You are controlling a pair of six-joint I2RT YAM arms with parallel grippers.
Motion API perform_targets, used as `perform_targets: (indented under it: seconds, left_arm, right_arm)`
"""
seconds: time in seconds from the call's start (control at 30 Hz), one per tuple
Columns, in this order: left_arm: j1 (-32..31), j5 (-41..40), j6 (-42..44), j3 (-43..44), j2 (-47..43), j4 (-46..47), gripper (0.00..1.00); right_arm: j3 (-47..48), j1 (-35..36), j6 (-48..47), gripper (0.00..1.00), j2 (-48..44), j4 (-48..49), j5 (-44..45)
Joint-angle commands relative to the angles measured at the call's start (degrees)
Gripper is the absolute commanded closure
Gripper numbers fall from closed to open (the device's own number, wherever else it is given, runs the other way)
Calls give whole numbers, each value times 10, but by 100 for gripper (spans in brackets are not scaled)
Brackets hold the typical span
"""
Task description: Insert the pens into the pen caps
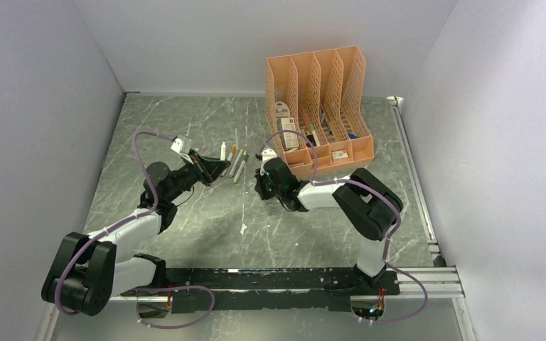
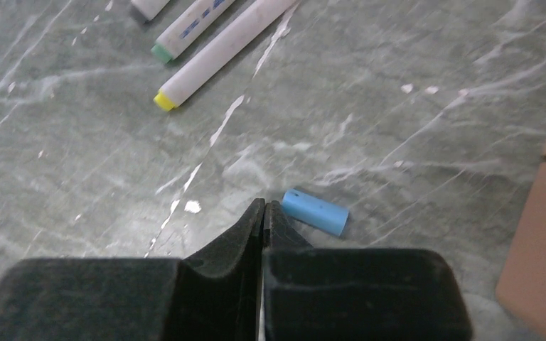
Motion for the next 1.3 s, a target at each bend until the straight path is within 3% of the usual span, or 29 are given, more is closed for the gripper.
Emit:
perform_targets:
  seconds: [0.0,0.27,0.43,0.5,0.63,0.7,0.97,1.27]
  left_arm:
    - [4,-1,20,13,-10,-13,93]
    - [3,9,16,14,8,-3,93]
    - [3,14,20,16,15,-3,93]
    - [3,13,24,16,9,-4,93]
    - [3,18,27,17,11,0,93]
    - [3,27,24,18,20,10,93]
    - [3,31,26,17,16,10,93]
    - [4,29,26,15,15,6,93]
  right_arm:
    - [24,-19,-34,100,30,-30,17]
    - [67,-35,-56,100,38,-34,17]
    - [67,-36,-67,100,-11,-35,8]
    - [67,-36,-67,93,-40,-46,4]
    - [61,-36,-75,68,-69,-62,14]
    - [72,-36,-82,63,-59,-86,30]
    - [118,-35,-89,62,-15,-167,70]
    - [125,-29,-88,62,22,-178,54]
